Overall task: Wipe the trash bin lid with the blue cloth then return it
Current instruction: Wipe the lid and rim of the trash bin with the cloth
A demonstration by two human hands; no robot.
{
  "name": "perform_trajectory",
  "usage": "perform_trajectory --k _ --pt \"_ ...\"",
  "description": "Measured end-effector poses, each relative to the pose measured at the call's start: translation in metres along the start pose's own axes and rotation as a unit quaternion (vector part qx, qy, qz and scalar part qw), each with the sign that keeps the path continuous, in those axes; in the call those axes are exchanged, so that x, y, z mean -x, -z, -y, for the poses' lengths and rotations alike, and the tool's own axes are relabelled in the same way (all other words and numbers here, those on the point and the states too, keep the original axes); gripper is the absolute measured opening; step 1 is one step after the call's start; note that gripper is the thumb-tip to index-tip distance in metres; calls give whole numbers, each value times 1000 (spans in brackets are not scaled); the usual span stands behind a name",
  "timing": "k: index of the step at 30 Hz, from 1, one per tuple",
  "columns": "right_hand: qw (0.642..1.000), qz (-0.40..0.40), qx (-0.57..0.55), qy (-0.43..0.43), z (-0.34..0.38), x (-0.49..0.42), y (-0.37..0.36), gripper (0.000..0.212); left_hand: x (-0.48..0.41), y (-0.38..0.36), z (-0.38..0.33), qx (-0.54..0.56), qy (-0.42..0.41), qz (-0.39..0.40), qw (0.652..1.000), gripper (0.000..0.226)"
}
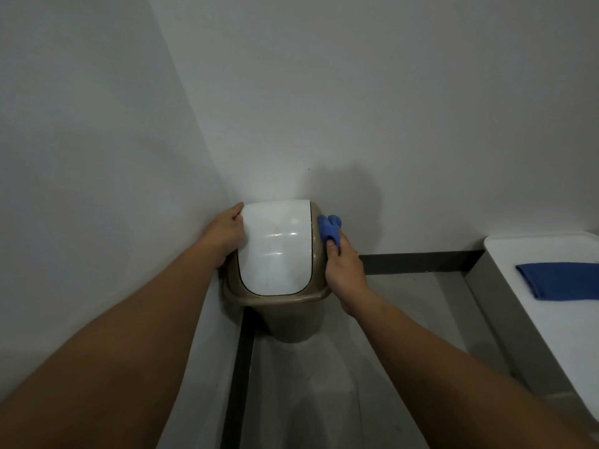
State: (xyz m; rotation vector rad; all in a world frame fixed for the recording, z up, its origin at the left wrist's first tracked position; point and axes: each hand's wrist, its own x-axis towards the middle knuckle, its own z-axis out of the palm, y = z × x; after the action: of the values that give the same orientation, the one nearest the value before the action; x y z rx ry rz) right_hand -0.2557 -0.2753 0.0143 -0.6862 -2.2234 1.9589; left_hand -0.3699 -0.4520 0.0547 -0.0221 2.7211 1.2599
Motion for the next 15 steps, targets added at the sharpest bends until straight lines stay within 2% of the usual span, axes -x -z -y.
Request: perform_trajectory --k 6,11,13,15 --pt "1000 5 6 -9 1 -2 2 41 2 1 1 -18 -1 -7 1000 45" --pt "998 -17 48 42 11 -10 22 38 8 5 -8 -67 16 -34 997 52" --pt "996 -30 67 57 18 -13 32 34 15 6 -23 -114 -11 -61 991 52" --pt "993 -37 84 70 27 -15 46 29 24 1 -49 -150 -84 -88 981 47"
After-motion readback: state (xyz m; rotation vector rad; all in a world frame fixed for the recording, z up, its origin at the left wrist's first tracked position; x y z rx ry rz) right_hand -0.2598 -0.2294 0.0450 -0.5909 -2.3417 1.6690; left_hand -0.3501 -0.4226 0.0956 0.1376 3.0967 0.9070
